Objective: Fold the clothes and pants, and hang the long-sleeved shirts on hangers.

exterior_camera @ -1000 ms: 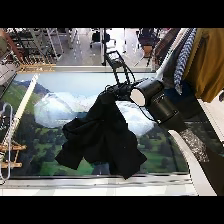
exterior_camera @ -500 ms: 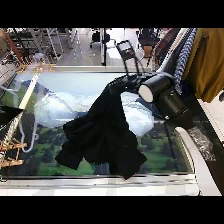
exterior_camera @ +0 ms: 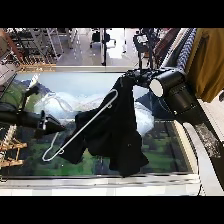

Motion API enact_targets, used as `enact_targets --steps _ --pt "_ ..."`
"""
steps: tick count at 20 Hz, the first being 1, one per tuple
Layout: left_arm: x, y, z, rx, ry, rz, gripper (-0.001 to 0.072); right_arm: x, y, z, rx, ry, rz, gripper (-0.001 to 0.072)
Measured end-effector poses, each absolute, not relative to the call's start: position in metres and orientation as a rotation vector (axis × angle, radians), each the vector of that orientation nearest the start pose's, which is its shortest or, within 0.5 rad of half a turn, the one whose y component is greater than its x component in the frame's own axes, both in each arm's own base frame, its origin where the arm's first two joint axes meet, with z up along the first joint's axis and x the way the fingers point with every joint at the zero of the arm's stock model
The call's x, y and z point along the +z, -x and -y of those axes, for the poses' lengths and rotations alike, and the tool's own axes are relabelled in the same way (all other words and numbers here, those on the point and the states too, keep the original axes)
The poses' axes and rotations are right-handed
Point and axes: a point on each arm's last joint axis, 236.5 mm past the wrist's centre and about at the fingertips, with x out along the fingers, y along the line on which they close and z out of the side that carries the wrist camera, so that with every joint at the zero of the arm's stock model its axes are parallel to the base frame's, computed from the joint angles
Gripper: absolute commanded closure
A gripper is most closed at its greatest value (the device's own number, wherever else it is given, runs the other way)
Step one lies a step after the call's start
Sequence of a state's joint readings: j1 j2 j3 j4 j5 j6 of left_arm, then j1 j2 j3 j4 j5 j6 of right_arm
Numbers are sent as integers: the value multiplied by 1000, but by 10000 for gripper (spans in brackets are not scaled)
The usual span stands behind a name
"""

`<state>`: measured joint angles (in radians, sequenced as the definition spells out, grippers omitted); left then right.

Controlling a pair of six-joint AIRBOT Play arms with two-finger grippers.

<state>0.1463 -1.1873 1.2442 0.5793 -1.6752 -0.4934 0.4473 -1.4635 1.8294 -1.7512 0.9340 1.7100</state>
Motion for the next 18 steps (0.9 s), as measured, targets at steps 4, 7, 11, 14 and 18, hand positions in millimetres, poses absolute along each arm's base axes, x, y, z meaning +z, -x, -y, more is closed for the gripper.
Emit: enact_targets --steps 4,7,11,14,18 --pt "134 -320 166 -1271 -42 -824 682 235 -502 -204 288 128 -566 671" --pt "123 -337 167 -1236 -56 -804 682 230 -496 -210 307 148 -588 671" --pt "120 -347 168 -1226 -85 -770 682 227 -471 -248 417 198 -607 672" --pt "126 -355 170 -1216 -83 -728 682 234 -436 -281 518 245 -613 672" --pt "162 -374 176 -1193 -61 -602 685 252 -398 -295 577 290 -603 672"
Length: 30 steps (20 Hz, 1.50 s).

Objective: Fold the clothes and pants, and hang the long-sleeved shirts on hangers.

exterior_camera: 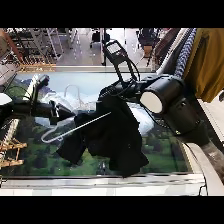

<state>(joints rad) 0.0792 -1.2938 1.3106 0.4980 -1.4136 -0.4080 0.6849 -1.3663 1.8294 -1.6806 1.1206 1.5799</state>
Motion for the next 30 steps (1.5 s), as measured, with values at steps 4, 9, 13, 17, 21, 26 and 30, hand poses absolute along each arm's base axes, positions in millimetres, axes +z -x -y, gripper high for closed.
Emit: enact_targets --steps 4,9,13,17,21,26,30 --pt "204 -395 173 -1097 -48 -463 686 269 -395 -273 502 258 -589 672" --pt "229 -415 175 -1016 11 -368 686 279 -395 -269 483 201 -574 672" --pt "215 -432 194 -978 126 -347 686 284 -393 -274 499 172 -562 672" --pt "202 -449 208 -947 273 -282 684 276 -379 -286 561 146 -614 672" --pt "204 -465 206 -940 412 -200 684 256 -336 -311 749 193 -736 671" --pt "218 -459 195 -1030 462 -86 684 231 -308 -301 799 342 -847 275" --pt "229 -442 189 -1122 372 29 684 236 -342 -274 743 658 -693 155"
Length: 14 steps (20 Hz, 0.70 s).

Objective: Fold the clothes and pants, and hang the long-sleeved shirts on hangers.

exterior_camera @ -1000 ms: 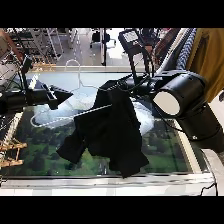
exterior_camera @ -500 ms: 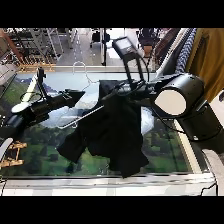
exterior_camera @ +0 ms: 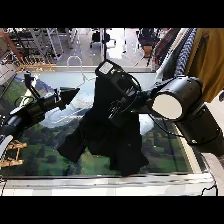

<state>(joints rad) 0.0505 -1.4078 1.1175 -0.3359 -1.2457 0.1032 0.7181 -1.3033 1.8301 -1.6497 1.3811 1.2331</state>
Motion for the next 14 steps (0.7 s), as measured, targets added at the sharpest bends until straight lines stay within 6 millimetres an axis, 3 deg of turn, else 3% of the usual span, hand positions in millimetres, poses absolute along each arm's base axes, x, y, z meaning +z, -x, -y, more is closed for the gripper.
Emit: enact_targets --steps 3,5,9,12,14 --pt "230 -434 190 -1158 324 66 684 262 -388 -261 683 905 -466 145" --pt "229 -432 190 -1171 310 79 684 267 -415 -263 669 1003 -366 149" --pt "229 -430 191 -1181 294 88 684 237 -458 -274 703 1145 -306 223" --pt "228 -429 191 -1185 289 90 684 211 -480 -291 747 1159 -272 399" --pt "226 -428 193 -1188 283 85 684 205 -486 -308 787 1128 -225 427"
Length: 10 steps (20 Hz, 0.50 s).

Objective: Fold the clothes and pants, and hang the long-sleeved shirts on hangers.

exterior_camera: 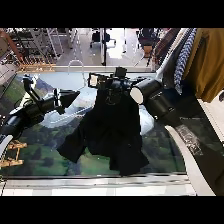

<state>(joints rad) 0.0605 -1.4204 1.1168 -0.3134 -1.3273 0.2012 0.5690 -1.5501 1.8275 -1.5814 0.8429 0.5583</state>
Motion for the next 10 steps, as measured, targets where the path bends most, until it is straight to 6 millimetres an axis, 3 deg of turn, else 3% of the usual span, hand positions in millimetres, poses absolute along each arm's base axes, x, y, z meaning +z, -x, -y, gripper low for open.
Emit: enact_targets --steps 2,3,4,6,7,8,9,10 --pt "225 -429 195 -1186 282 80 684 207 -485 -325 818 1096 -173 541" --pt "224 -429 197 -1184 281 77 684 209 -485 -331 829 1080 -157 547" --pt "223 -430 200 -1181 280 72 683 208 -483 -335 842 1071 -151 677" --pt "221 -433 202 -1171 279 63 678 203 -479 -339 867 1070 -163 672" --pt "220 -434 203 -1165 277 59 537 200 -477 -339 879 1067 -173 673" --pt "220 -435 203 -1162 277 62 255 193 -472 -339 900 1065 -200 673" --pt "236 -445 194 -1111 337 104 0 180 -462 -341 947 1057 -252 674" --pt "235 -444 193 -1116 327 103 3 178 -461 -342 955 1063 -253 674"
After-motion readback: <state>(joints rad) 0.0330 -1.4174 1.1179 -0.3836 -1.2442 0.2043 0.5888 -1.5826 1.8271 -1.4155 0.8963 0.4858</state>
